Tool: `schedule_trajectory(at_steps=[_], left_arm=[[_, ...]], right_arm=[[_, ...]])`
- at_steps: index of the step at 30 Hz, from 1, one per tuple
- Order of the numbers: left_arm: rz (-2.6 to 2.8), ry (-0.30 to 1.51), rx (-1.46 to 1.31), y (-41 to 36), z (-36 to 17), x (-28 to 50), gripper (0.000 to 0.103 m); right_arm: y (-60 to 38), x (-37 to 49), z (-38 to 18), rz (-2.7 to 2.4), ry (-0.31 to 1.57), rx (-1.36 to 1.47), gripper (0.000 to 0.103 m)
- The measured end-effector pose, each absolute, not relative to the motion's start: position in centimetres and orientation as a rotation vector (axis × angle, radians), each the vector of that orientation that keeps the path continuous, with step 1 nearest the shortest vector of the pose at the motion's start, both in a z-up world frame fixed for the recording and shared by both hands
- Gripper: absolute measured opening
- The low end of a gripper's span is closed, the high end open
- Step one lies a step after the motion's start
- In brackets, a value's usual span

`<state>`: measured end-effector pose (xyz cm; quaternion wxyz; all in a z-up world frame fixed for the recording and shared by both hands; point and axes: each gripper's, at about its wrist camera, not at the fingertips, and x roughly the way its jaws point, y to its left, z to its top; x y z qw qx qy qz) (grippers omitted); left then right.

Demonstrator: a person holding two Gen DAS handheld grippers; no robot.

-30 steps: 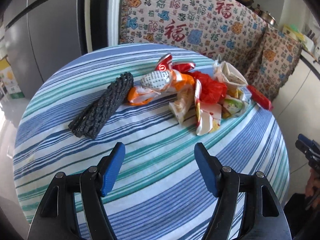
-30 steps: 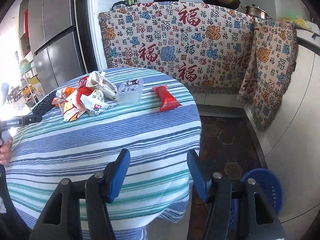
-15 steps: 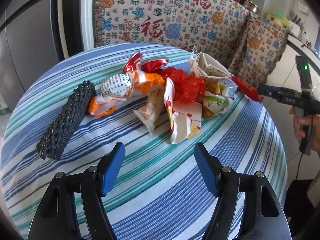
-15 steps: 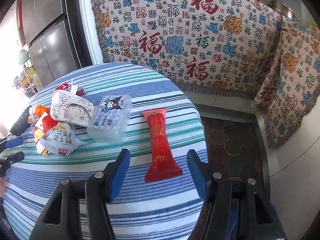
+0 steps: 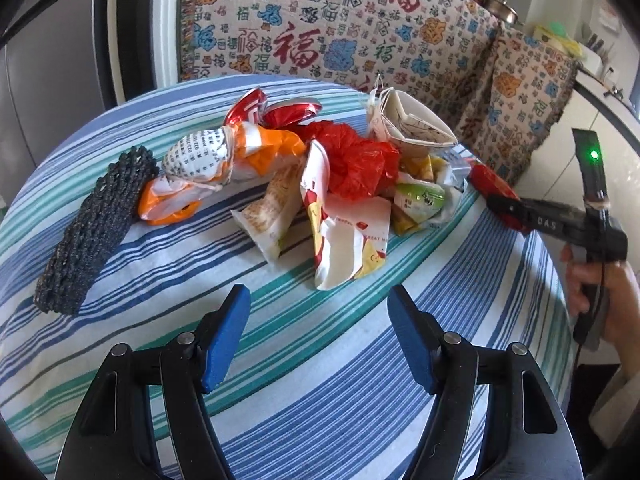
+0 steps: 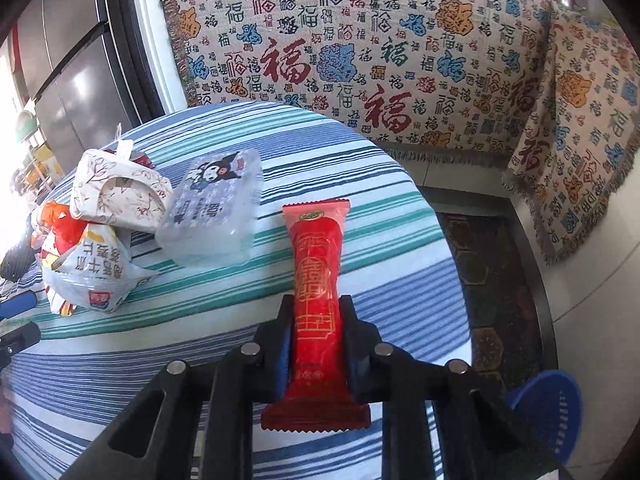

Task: Collect trash
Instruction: 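Grasp the white paper cup with the left tool while the right tool grasps the red candy wrapper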

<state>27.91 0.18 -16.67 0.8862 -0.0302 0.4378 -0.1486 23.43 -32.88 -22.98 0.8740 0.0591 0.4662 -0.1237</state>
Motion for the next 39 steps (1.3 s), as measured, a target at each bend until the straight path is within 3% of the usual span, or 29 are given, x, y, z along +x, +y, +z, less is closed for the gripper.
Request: schedule_trajectory(at_steps=[4,7,8,11,14,25,31,34,36,38,39], left_arm=[[-0.264,0.910,-0.037,-1.1,-17.3,29.4,0.070],[-0.255,0.910,-0.060,-1.3,-17.2,30.3,0.063],[-0.255,0.910,-0.070,-1.3,-17.1,30.5,0.059],[-0.267,0.918,-0.083,-1.5,-17.3,31.0,0.028],[-0.256,0.896,-0.048,-1.6,-17.2,30.1,0.026],[-0.106,0.888,0.021,3.5,-16.5,21.6,0.027],[-0.033,0.874,-0.066,5.4,-17.4,23.5,0.027],[-0.030,0.887,-0.108,5.7,-17.7,24.5,0.034],[-0.026,0.891,-0.119,6.0,-17.8,24.7,0.046],[-0.029,0.900,-0.094,6.1,-17.8,24.9,0.057],[-0.029,0.905,-0.083,6.1,-17.9,24.9,0.065]], right_arm=[[-31.1,23.7,-23.0,-0.323,0.947,0.202,0.021],[-30.7,24.7,-23.3,-0.352,0.953,0.189,0.021],[-30.5,24.8,-23.3,-0.358,0.957,0.177,0.021],[-30.7,24.7,-23.3,-0.354,0.954,0.186,0.021],[-31.2,24.5,-23.3,-0.340,0.945,0.218,0.021],[-24.9,18.6,-22.9,-0.121,0.940,0.205,0.021],[-24.0,21.0,-23.0,-0.097,0.957,0.194,0.021],[-23.9,22.0,-23.1,-0.076,0.967,0.161,0.021],[-23.7,21.9,-23.0,-0.045,0.976,0.130,0.030],[-23.1,21.9,-23.0,-0.028,0.995,0.082,0.064],[-22.8,22.0,-23.1,-0.040,1.006,0.053,0.069]])
